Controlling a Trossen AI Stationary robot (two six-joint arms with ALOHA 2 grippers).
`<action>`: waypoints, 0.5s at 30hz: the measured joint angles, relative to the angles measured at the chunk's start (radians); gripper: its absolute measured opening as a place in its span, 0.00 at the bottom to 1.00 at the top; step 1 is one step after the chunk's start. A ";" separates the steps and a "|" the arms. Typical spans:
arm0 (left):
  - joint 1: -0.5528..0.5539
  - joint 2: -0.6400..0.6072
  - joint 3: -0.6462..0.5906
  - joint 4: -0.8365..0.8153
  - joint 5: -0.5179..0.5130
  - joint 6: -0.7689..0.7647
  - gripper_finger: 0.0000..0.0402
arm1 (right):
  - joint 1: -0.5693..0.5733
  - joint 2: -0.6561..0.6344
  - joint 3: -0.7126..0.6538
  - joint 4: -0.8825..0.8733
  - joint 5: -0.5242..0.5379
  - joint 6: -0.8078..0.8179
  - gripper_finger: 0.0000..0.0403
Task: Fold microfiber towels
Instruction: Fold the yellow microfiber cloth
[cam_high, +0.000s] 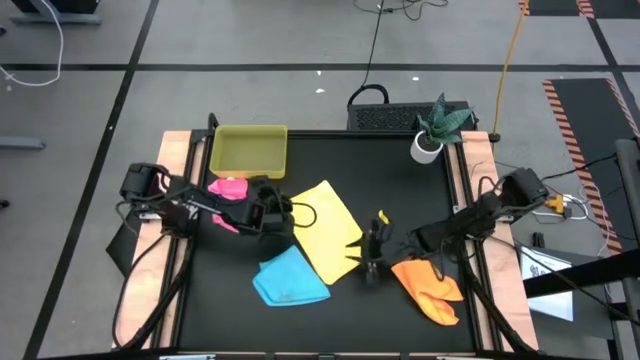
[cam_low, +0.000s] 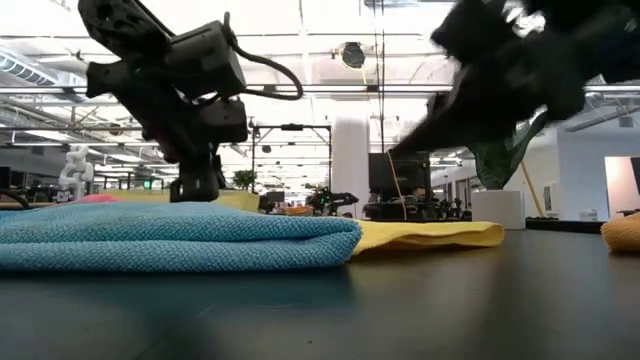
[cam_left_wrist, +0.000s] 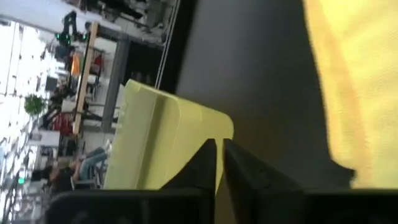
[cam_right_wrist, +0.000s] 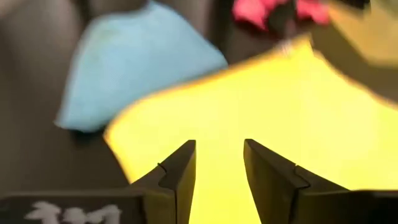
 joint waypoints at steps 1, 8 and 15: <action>0.006 0.000 0.000 0.003 -0.004 -0.015 0.04 | -0.011 0.007 0.000 -0.029 -0.001 0.027 0.30; 0.001 -0.005 0.000 0.123 0.268 -0.017 0.04 | -0.058 0.029 0.000 -0.235 -0.002 0.118 0.25; 0.038 0.068 0.001 0.257 0.543 0.017 0.02 | -0.086 -0.095 0.000 -0.495 0.024 0.104 0.20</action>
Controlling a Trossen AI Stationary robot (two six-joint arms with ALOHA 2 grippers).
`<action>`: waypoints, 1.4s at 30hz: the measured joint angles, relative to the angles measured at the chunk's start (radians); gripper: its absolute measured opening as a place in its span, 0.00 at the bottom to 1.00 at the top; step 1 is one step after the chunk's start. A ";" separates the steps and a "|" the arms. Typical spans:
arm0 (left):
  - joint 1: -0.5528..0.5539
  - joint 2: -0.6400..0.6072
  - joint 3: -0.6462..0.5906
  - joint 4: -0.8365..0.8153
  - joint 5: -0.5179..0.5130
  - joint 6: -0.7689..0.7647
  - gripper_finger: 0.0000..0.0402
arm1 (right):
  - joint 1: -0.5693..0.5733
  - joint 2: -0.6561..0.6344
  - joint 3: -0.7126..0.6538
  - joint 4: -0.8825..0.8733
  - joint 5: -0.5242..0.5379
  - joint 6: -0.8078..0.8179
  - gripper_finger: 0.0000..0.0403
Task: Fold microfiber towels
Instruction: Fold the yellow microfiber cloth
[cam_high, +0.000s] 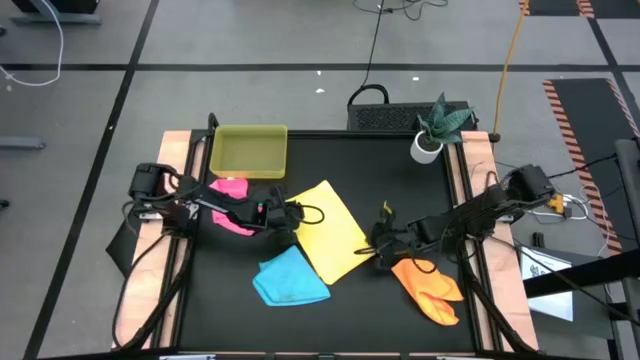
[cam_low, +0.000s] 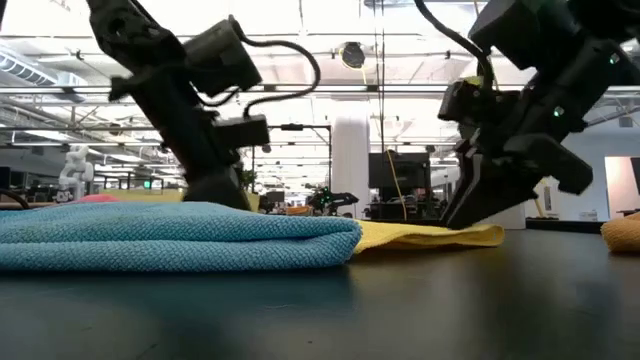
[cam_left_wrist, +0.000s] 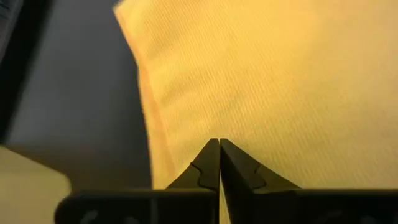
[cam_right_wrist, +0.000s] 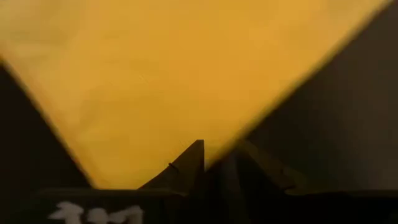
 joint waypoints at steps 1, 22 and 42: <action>0.005 0.014 0.000 0.002 0.015 -0.007 0.01 | -0.006 -0.029 0.000 -0.028 0.034 0.010 0.20; 0.059 -0.019 -0.005 -0.097 -0.040 -0.166 0.03 | -0.086 0.138 0.004 0.155 -0.150 0.047 0.01; -0.068 -0.018 -0.018 -0.020 -0.189 -0.306 0.03 | -0.089 -0.096 -0.246 0.570 -0.172 0.029 0.01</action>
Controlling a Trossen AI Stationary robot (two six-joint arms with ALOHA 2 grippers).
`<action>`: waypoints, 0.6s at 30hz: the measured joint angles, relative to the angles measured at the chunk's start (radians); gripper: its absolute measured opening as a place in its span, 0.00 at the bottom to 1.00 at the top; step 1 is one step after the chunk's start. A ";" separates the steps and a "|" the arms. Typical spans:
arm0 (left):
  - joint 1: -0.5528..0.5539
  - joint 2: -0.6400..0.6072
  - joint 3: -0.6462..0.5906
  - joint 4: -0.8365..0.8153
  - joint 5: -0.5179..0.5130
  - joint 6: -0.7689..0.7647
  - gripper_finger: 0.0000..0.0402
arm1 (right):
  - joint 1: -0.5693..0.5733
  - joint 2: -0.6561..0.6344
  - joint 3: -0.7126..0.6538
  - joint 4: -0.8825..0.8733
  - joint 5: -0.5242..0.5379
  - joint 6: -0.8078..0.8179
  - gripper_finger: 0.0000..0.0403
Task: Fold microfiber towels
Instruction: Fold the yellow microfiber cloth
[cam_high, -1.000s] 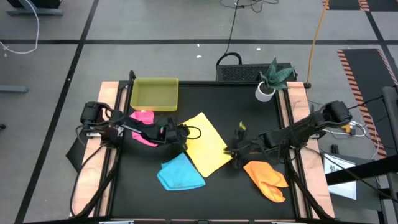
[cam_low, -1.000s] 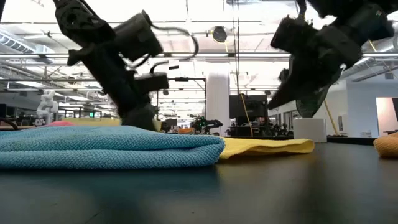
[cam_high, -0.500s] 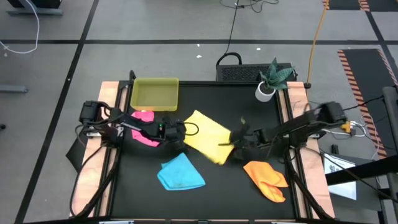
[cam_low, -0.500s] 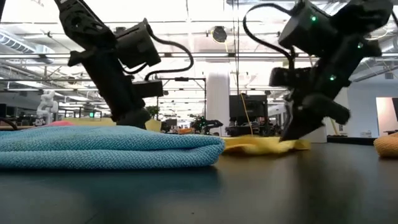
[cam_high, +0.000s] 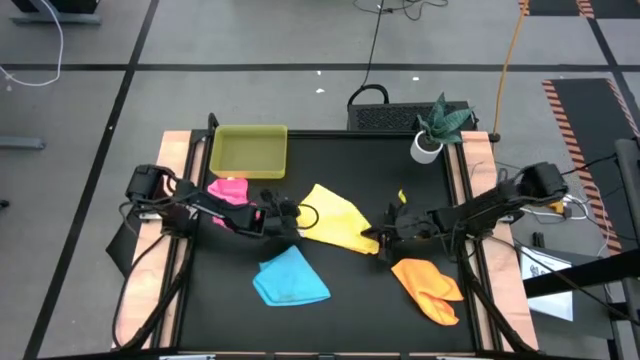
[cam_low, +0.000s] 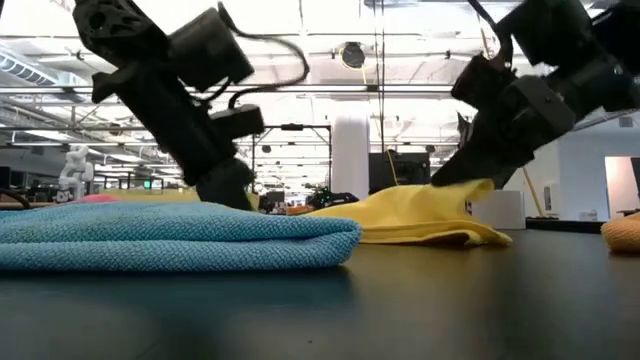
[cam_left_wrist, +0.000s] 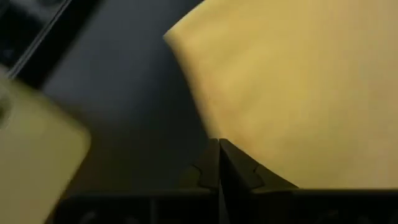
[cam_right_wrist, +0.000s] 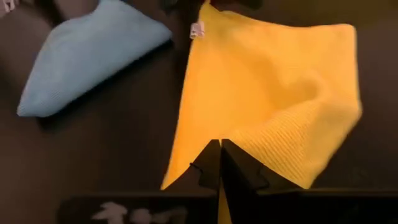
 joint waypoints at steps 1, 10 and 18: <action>0.011 0.000 0.000 -0.029 -0.005 -0.018 0.03 | -0.001 0.021 -0.003 0.009 0.018 0.010 0.01; 0.022 0.030 -0.026 0.019 0.128 -0.099 0.02 | -0.113 -0.085 0.031 -0.362 0.105 -0.034 0.01; -0.098 0.101 -0.039 0.327 0.193 -0.127 0.01 | -0.153 -0.418 0.042 -0.552 0.258 -0.150 0.01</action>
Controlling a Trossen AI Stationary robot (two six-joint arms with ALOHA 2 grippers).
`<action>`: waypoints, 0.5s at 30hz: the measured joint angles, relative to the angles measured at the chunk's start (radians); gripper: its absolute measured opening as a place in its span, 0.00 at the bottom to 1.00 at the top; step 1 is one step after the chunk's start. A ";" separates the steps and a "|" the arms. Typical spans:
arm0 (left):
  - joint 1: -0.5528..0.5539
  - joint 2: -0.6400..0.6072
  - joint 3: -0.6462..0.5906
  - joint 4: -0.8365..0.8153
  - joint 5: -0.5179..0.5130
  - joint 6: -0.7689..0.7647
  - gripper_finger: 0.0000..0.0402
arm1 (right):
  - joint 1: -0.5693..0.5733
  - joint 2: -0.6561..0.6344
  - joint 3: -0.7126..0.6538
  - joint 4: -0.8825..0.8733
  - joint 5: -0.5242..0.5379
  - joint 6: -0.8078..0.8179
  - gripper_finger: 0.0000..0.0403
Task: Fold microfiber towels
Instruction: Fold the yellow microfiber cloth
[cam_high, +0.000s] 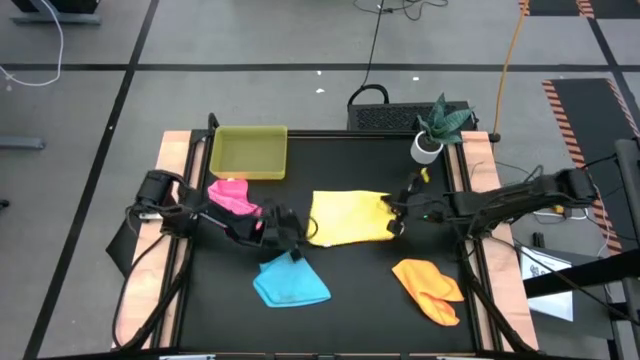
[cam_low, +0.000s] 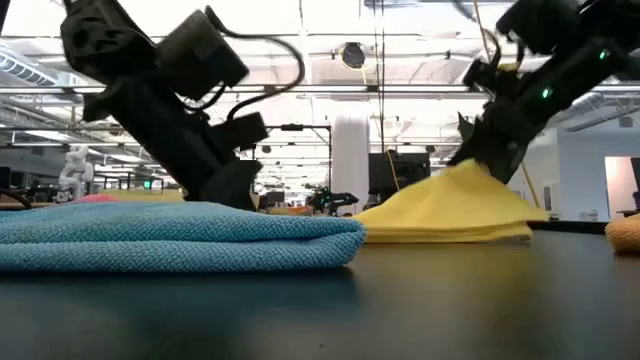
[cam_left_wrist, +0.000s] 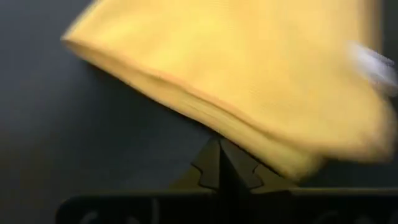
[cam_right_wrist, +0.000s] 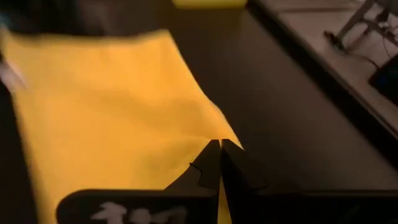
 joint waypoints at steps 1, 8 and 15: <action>-0.011 0.004 0.000 0.024 0.004 0.013 0.01 | 0.001 -0.025 0.000 0.008 -0.002 0.004 0.01; -0.032 -0.014 0.009 0.066 -0.021 0.086 0.03 | 0.070 -0.037 0.000 -0.029 -0.056 0.098 0.01; -0.013 -0.014 0.010 0.064 -0.029 0.129 0.03 | 0.038 -0.041 0.005 -0.187 0.019 0.132 0.02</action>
